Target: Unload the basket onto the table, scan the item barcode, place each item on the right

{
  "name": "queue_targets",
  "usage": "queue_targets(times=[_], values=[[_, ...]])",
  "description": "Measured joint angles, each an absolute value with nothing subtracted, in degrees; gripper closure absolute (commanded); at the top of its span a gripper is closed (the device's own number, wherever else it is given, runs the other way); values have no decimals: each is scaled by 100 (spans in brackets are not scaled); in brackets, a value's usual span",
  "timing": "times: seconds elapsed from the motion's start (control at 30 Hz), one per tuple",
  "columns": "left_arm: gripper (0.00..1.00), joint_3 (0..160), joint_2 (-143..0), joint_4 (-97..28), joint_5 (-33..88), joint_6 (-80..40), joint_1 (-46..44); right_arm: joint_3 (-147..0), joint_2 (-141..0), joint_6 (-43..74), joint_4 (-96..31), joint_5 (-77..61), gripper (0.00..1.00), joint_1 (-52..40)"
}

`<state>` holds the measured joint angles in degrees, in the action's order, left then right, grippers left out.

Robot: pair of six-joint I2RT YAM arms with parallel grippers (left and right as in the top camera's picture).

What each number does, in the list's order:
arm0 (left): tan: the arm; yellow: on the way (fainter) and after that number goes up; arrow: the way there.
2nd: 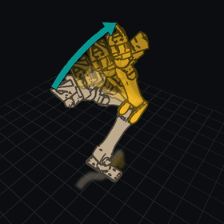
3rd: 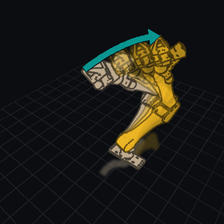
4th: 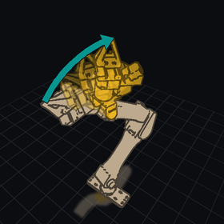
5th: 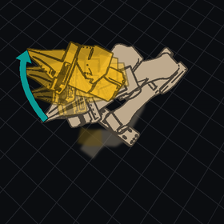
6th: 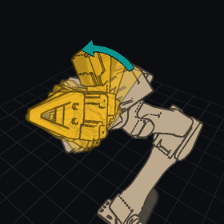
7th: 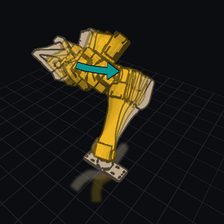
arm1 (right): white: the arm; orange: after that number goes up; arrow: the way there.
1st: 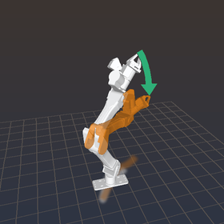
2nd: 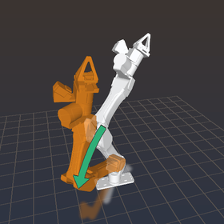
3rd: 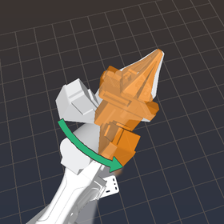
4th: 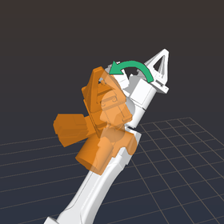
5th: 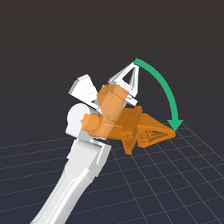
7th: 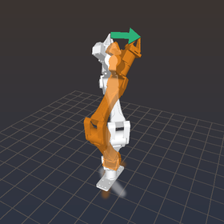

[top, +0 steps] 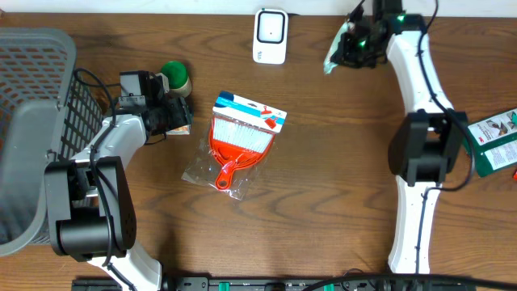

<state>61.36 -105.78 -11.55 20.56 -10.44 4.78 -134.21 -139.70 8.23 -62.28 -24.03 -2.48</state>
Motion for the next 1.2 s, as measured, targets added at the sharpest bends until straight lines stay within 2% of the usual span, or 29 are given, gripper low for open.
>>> queue_targets(times=[0.27,0.43,0.57,0.8,1.2], values=[[29,6136,-10578,-1155,2056,-1044,478,-13579,-12527,252,-7682,239,99,-246],[29,6136,-10578,-1155,2056,-1044,478,-13622,-12324,178,-8132,1938,99,-178],[29,6136,-10578,-1160,2056,-1044,478,-13611,-12372,143,-8097,2580,99,97],[29,6136,-10578,-1168,2056,-1044,478,-13611,-12374,97,-7693,2563,99,1299],[29,6136,-10578,-1173,2056,-1041,478,-13598,-12414,54,-7113,1122,99,3542]])
